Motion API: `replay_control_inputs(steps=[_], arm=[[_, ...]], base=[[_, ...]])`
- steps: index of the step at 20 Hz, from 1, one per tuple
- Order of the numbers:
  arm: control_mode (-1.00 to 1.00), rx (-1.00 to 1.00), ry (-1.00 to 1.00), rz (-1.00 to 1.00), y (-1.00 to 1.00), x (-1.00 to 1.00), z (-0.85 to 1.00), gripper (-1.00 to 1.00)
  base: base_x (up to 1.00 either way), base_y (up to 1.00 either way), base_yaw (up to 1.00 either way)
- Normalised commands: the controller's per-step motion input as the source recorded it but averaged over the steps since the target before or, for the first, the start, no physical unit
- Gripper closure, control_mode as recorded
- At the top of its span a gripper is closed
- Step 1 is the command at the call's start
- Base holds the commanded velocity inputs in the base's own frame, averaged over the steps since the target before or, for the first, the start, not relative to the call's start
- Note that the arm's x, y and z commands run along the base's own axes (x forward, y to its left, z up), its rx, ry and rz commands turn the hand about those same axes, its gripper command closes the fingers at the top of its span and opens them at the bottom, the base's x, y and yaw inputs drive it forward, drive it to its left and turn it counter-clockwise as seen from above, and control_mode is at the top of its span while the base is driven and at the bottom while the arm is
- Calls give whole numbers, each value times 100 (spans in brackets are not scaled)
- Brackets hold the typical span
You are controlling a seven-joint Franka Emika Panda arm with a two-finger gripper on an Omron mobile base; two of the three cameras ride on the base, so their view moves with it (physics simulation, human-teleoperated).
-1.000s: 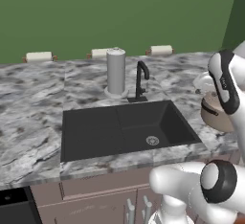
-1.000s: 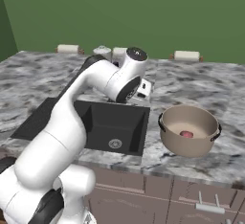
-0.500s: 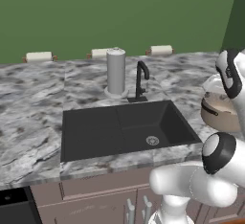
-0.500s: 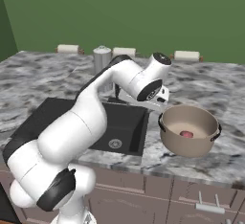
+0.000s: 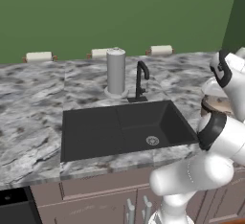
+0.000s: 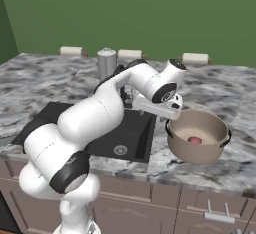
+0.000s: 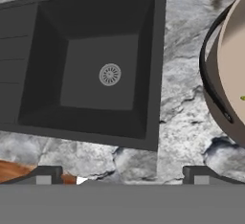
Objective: Dump the onion from the pot into the sink. Then turn on the water and wash the onion. Then turn off the water and put the onion back in the pot.
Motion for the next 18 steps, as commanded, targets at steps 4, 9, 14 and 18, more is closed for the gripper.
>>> replay_control_inputs(steps=[4, 9, 14, 18], arm=[[-100, -12, 0, 2, -10, 20, -26, -100], [-100, -17, 0, 2, -1, 25, -31, -100], [-100, -14, 0, 3, -9, 22, -23, -100], [-100, -9, -2, 1, -20, 18, -10, -100]], base=[[0, 0, 0], [0, 0, 0], [0, 0, 0], [0, 0, 0]])
